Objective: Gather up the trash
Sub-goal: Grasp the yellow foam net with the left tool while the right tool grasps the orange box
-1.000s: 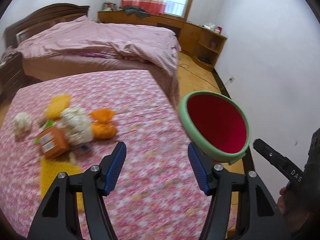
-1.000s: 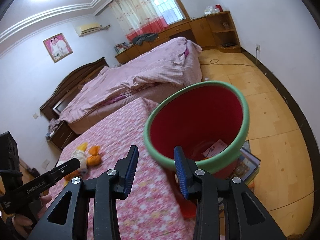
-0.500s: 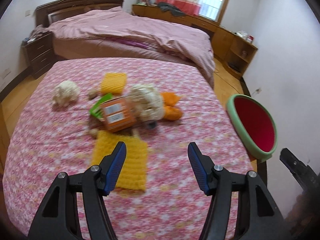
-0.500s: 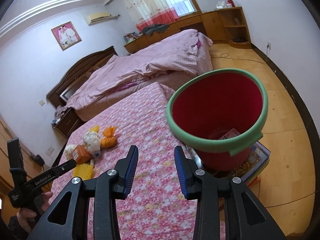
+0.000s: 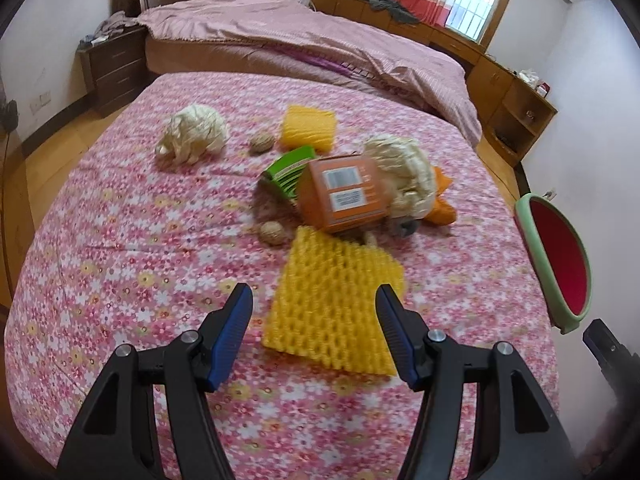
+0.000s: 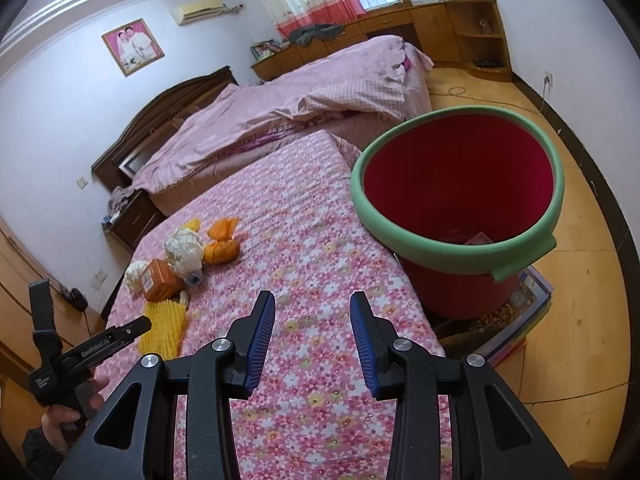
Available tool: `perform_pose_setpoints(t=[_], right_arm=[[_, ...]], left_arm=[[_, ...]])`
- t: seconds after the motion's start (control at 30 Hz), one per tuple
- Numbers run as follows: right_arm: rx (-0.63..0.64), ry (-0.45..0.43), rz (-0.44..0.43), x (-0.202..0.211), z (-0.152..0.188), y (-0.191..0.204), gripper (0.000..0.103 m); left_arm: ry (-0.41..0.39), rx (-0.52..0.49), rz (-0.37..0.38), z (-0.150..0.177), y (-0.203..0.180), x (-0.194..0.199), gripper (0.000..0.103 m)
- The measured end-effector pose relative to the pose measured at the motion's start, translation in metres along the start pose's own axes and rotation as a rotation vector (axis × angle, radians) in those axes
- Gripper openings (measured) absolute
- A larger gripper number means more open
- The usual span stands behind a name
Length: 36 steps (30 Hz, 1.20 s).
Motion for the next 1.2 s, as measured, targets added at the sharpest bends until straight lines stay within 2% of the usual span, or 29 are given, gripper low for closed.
perform_pose_setpoints(t=[0.23,0.4,0.47,0.53,0.6,0.63,0.7,0.8,0.97,1.2], right_arm=[[0.014,0.036,0.008,-0.01,0.007,0.005,0.04],[0.022,0.05,0.015,-0.016,0.009,0.008,0.04],[0.029,0.056,0.014,-0.018,0.009,0.012,0.04],[0.037,0.062,0.014,-0.021,0.008,0.016,0.04],[0.051,0.07,0.011,-0.024,0.008,0.023,0.04],[0.058,0.073,0.008,-0.025,0.007,0.026,0.04],[0.072,0.078,0.005,-0.028,0.006,0.032,0.04],[0.101,0.092,0.0,-0.034,0.002,0.042,0.04],[0.146,0.096,-0.021,-0.045,-0.009,0.065,0.04],[0.229,0.132,-0.071,-0.065,-0.006,0.111,0.04]], left_arm=[[0.054,0.028,0.008,0.011,0.008,-0.02,0.064],[0.047,0.035,0.026,0.015,0.007,-0.021,0.061],[0.045,0.024,0.055,0.017,0.004,-0.019,0.051],[0.052,0.018,0.109,0.02,0.0,-0.018,0.031],[0.055,0.016,0.134,0.021,-0.002,-0.016,0.019],[0.055,0.016,0.148,0.022,-0.003,-0.015,0.014],[0.053,0.015,0.161,0.021,-0.003,-0.01,0.011],[0.032,0.019,0.185,0.016,0.003,0.004,0.01],[-0.044,0.044,0.181,-0.001,0.026,0.031,0.01],[-0.148,0.088,0.101,-0.031,0.064,0.05,0.01]])
Point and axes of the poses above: each gripper's, at about its wrist camera, not at the fingertips, and x roughly against the way its jaws point, y to its left, z to its underside, the point moved 4 cm from there along -x, roughly the way its jaws point, and after that the axes turned 1 degree about -y, right-handed, at the moved point
